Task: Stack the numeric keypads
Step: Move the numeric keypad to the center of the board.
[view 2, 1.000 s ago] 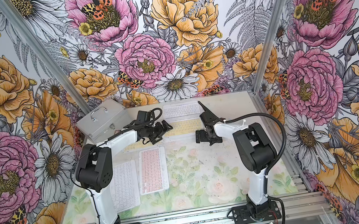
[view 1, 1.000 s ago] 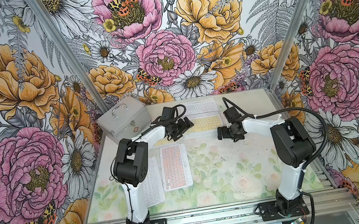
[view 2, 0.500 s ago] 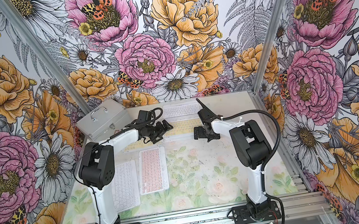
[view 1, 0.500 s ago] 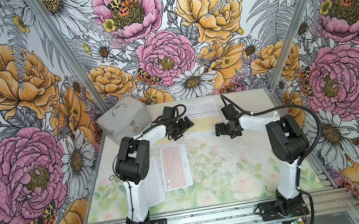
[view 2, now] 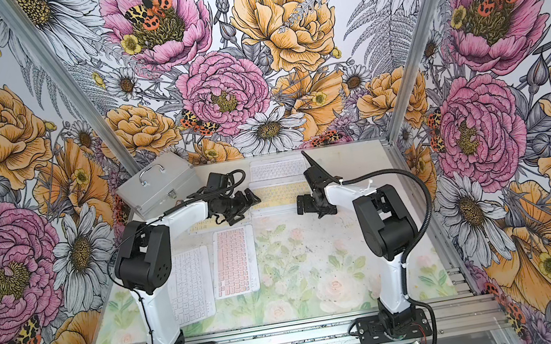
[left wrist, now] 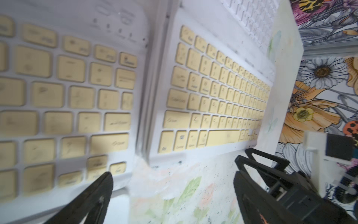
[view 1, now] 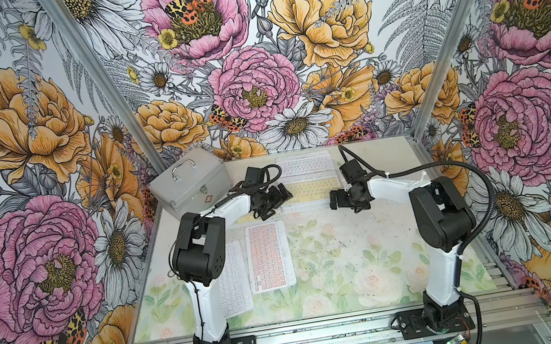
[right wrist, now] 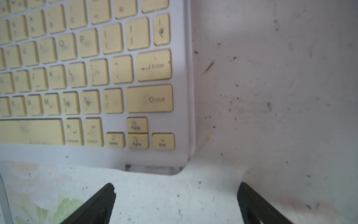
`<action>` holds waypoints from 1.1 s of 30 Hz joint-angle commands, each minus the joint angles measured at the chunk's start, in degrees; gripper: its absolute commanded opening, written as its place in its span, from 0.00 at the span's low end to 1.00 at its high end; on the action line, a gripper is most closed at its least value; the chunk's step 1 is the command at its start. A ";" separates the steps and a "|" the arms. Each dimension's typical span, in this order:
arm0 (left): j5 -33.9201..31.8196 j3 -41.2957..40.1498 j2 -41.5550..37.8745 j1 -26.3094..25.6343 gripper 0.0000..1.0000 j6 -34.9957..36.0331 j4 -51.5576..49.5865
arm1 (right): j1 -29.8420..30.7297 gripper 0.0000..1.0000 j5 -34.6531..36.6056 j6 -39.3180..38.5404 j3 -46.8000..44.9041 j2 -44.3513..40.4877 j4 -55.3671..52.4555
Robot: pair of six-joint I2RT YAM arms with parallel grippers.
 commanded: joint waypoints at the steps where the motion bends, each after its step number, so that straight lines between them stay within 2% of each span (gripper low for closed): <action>1: -6.43 -4.90 -8.52 2.12 0.99 4.28 -6.57 | 2.01 1.00 -1.70 -0.67 -2.33 -4.46 1.07; 6: -13.77 -15.32 -17.24 5.57 0.99 5.02 -10.59 | 6.50 1.00 -4.14 0.42 -4.31 -5.59 4.22; 11: -12.12 -21.24 -19.05 5.50 0.99 4.57 -10.59 | 9.74 1.00 -6.71 1.87 -3.88 -4.32 5.97; 22: -12.94 -23.32 -16.28 -1.08 0.99 3.93 -11.24 | 11.12 1.00 -6.70 1.80 -6.22 -7.17 6.19; 26: -11.04 -22.70 -14.91 -3.77 0.99 3.19 -11.65 | 10.72 1.00 -7.86 2.18 -7.55 -8.43 6.20; 33: -6.03 -18.97 -12.75 -13.41 0.99 -2.06 -9.64 | 5.33 1.00 -12.93 4.47 -12.10 -12.34 7.10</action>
